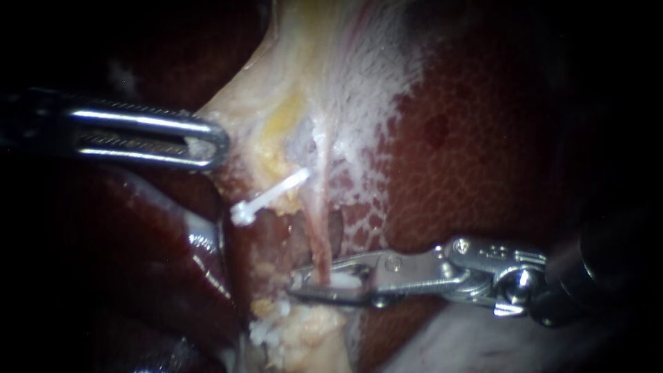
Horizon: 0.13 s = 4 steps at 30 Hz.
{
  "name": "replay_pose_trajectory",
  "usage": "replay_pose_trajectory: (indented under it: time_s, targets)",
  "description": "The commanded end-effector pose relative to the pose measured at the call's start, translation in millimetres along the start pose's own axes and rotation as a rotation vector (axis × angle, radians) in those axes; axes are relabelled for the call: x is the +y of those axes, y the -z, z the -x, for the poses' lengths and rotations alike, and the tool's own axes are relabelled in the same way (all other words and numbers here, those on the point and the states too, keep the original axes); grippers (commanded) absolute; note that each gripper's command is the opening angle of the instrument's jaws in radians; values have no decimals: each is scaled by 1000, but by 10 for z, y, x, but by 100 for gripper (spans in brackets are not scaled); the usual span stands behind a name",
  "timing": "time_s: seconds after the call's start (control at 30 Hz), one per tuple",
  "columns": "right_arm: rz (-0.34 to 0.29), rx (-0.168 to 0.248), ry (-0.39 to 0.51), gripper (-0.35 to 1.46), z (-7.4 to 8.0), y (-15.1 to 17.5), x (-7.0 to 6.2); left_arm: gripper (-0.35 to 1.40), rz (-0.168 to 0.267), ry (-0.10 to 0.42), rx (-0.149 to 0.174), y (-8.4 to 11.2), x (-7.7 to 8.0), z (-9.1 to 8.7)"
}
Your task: Clipping second clip right tube
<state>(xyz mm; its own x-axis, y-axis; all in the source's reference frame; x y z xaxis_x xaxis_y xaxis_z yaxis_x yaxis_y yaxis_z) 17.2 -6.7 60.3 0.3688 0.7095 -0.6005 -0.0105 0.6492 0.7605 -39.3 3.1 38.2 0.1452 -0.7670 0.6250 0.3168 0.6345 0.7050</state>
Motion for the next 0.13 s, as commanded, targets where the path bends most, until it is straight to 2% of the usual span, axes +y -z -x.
replay_pose_trajectory:
  time_s: [0.03,0.13]
  targets:
    - [0,0,0,-21,0,0,0,-35,0,0,0,0,0,0]
    - [0,0,0,-21,0,0,0,-35,0,0,0,0,0,0]
